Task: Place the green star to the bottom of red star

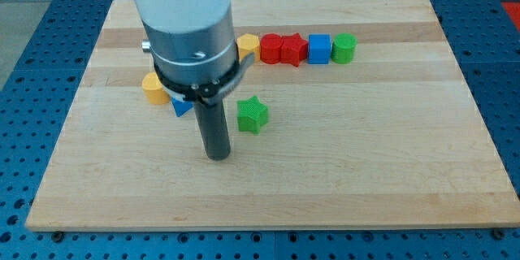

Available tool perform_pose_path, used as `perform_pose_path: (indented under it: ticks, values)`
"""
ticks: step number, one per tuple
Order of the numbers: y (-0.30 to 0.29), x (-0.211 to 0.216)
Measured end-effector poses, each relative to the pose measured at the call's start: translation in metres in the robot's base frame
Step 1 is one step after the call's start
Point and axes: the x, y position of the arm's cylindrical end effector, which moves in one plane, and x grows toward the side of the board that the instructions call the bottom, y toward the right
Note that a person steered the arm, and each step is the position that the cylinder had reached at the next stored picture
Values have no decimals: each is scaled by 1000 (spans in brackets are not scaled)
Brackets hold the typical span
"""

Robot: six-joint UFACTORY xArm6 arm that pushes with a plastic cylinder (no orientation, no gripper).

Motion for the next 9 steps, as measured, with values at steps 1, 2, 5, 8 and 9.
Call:
perform_pose_path:
  ticks: [1,2,5,8,9]
  values:
    - [0,-18]
    - [11,-31]
    - [75,-40]
    - [109,-54]
    - [119,-54]
